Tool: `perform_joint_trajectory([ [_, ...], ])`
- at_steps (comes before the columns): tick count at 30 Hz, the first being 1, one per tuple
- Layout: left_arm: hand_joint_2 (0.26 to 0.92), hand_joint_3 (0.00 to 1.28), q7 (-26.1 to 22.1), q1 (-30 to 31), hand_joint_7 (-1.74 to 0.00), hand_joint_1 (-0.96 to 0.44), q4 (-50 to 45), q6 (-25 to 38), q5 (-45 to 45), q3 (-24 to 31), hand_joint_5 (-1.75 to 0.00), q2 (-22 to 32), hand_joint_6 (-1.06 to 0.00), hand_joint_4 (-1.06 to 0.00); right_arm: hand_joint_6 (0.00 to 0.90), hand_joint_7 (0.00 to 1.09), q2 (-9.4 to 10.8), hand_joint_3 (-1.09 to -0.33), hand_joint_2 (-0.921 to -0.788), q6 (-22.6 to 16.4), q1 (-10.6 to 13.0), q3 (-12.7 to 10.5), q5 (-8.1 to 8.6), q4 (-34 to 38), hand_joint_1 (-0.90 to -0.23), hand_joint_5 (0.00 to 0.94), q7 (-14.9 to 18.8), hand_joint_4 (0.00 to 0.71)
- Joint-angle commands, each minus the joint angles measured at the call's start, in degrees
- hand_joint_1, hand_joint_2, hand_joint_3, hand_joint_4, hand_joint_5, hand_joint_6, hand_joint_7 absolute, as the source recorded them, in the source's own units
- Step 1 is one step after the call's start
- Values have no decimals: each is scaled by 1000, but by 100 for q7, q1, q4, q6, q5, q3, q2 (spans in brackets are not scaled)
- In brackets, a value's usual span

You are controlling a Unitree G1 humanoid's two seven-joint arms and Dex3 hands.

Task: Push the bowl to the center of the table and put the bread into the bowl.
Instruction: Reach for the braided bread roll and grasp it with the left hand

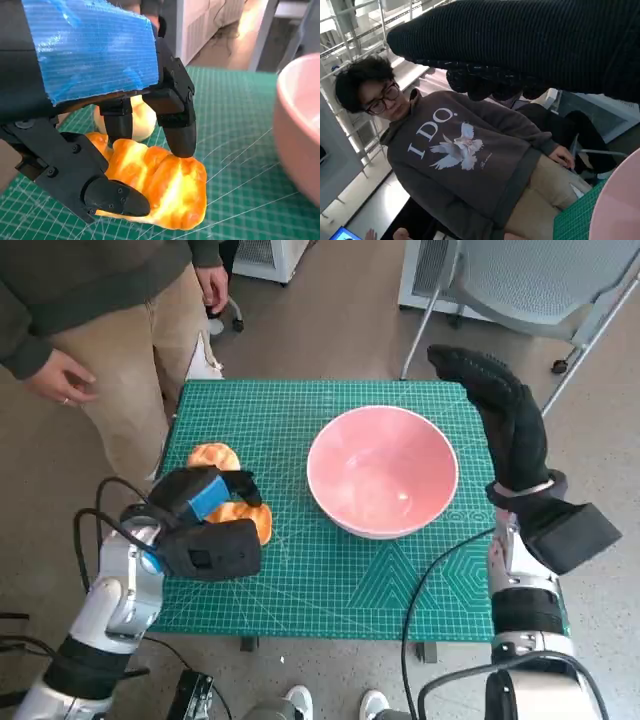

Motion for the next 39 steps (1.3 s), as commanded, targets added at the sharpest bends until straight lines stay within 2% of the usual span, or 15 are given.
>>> perform_joint_trajectory([
  [1,753,331,-194,53,-931,4,-606,165,-13,190,-1311,65,-730,-722,-1,513,2,-840,-921,66,4,-17,31,124,-702,0,39,190],
  [4,806,229,-225,66,-965,3,-901,184,-44,304,-1247,55,-715,-741,-1,513,-1,-840,-921,59,-10,-13,19,137,-702,0,36,190],
  [10,834,172,-225,10,-1010,3,-1231,164,-71,451,-1185,18,-702,-757,-1,513,3,-841,-921,45,-42,-3,-7,165,-701,0,15,190],
  [14,850,137,-176,-54,-988,3,-1341,109,-70,515,-1190,-3,-710,-759,-1,513,4,-841,-921,32,-55,3,-29,177,-701,0,0,188],
  [17,861,114,-118,-113,-909,3,-1363,38,-78,553,-1240,-19,-742,-749,-1,513,0,-840,-921,18,-59,3,-46,188,-704,0,-8,187],
  [27,865,108,73,-293,-841,5,-1266,-170,-49,588,-1286,-94,-772,-734,-1,513,-5,-838,-921,6,-77,-11,-50,219,-710,0,-18,183],
  [39,868,105,34,-657,-920,3,-1036,-169,34,468,-1243,-155,-733,-746,-1,511,-27,-837,-921,-10,-51,-25,-74,217,-716,1,-74,181],
])
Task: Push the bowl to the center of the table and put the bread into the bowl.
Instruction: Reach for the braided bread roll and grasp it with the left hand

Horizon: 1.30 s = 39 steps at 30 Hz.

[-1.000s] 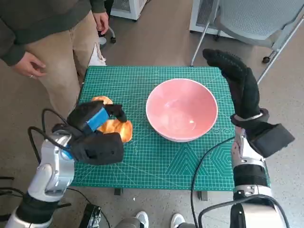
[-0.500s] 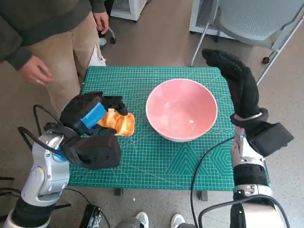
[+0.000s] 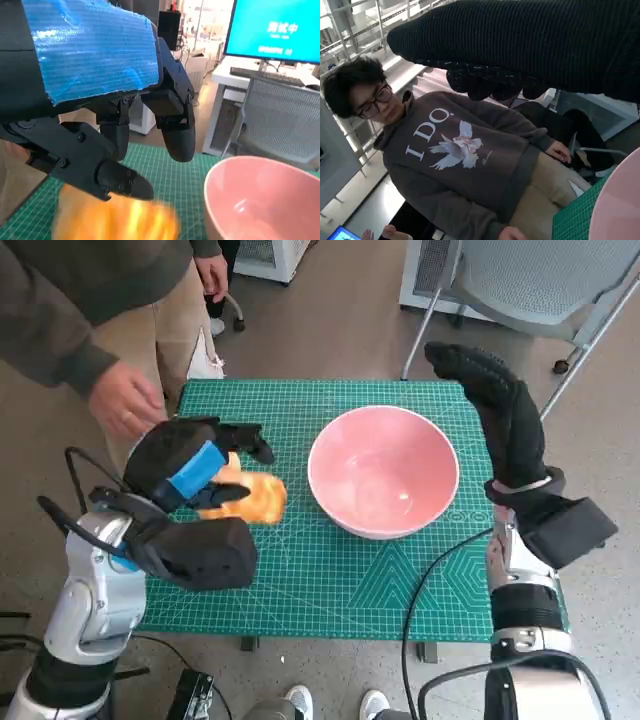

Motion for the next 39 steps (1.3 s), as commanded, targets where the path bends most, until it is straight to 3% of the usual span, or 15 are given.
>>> perform_joint_trajectory([
  [1,868,105,-6,-234,-921,3,97,-25,41,-63,-1241,-48,-732,-747,-1,511,-25,-837,-921,20,39,-22,-36,68,-717,1,-61,181],
  [17,879,89,-100,-694,-1062,2,215,-87,-57,-92,-1134,-117,-680,-766,-1,519,-46,-821,-921,92,176,-31,-42,-47,-736,3,-173,187],
  [30,913,35,-62,-471,-1015,4,232,-260,-211,-10,-1177,-164,-670,-769,-1,523,-71,-819,-921,141,276,-24,-82,-202,-741,4,-330,190],
  [32,917,62,-109,-320,-1106,3,164,-274,-293,39,-1188,-125,-645,-701,-1,523,-68,-819,-921,150,293,-17,-89,-230,-741,4,-351,190],
  [33,852,62,-126,-239,-857,-37,123,-285,-332,61,-842,-99,-505,-546,-1,523,-67,-818,-921,154,301,-14,-94,-245,-741,4,-360,191],
  [35,797,44,-200,6,-495,-109,-39,-320,-384,134,-443,21,-438,-432,-1,523,-65,-818,-921,152,314,-7,-110,-259,-741,4,-380,191],
  [36,775,34,-234,84,-333,-248,-102,-327,-394,162,-286,65,-393,-348,-1,523,-64,-818,-921,152,317,-4,-116,-263,-741,4,-388,191],
  [39,758,23,-335,284,-135,-477,-304,-347,-415,269,-99,189,-343,-254,-1,523,-57,-818,-921,157,324,5,-125,-266,-742,4,-406,193],
])
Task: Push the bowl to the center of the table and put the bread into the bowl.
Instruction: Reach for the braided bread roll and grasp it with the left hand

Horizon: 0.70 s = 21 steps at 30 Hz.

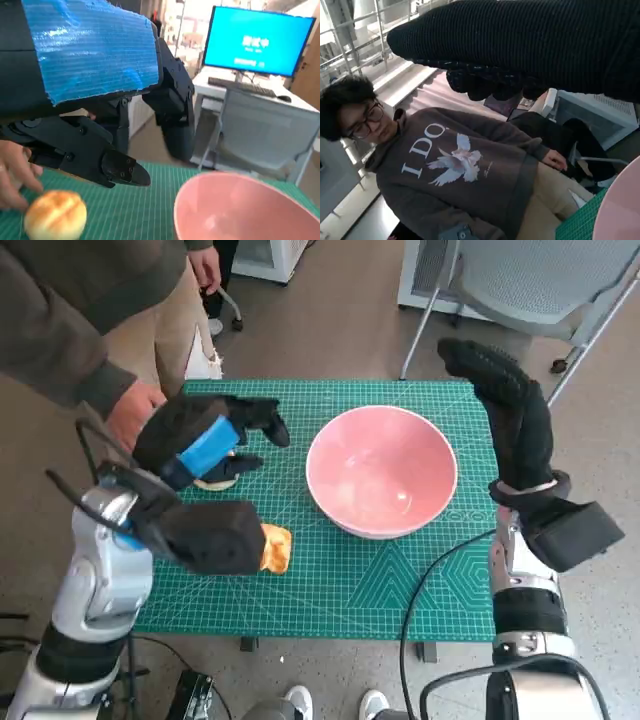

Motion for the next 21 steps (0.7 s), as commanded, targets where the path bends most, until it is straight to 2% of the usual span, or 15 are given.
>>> perform_joint_trajectory([
  [1,764,23,-192,442,-99,-569,-409,-56,-96,247,-66,296,-336,-238,-1,523,-20,-819,-921,91,159,15,-82,17,-742,5,-53,194],
  [4,786,24,-224,680,-50,-704,-636,-90,-130,403,-23,414,-327,-216,-1,523,-11,-819,-921,104,160,19,-98,27,-744,6,-69,196],
  [7,810,24,-199,1024,-28,-774,-912,-164,-185,644,-7,512,-319,-197,-1,522,4,-820,-921,126,156,26,-83,34,-747,5,-44,196],
  [14,822,11,-346,1437,-8,-777,-1248,-112,-289,852,0,560,-301,-178,-1,518,34,-821,-921,133,133,52,-65,45,-750,5,15,195],
  [21,821,4,-566,1526,0,-752,-1095,-224,-359,712,0,651,-282,-164,-1,516,69,-821,-921,76,53,63,-21,208,-749,3,139,193],
])
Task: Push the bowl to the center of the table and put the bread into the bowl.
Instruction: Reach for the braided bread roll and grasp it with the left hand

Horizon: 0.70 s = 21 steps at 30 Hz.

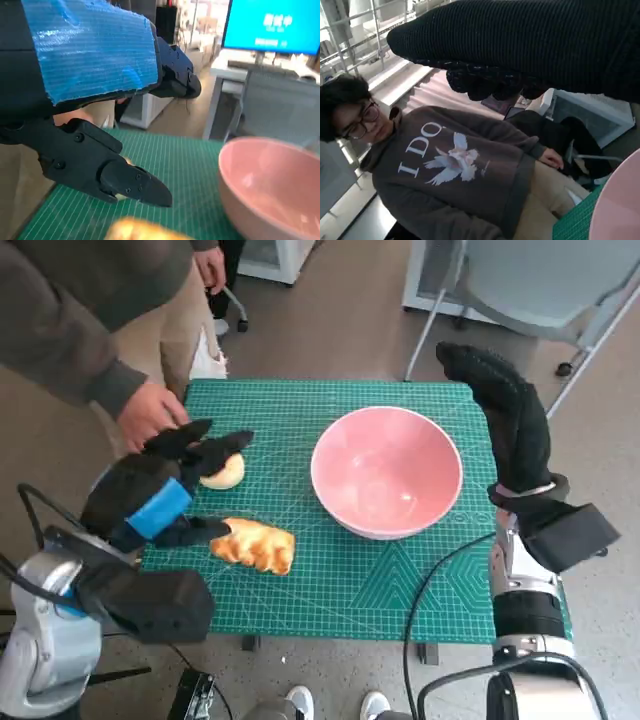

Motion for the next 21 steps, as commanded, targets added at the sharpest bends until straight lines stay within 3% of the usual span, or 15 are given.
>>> perform_joint_trajectory([
  [1,821,4,-150,24,0,-752,119,-110,-59,-132,0,110,-281,-163,-1,516,46,-821,-921,29,9,17,55,200,-748,3,141,193],
  [21,808,0,-246,-117,-1,-756,741,-192,231,-839,-3,11,-279,-172,-1,523,88,-818,-921,4,-64,-40,260,324,-737,2,528,193],
])
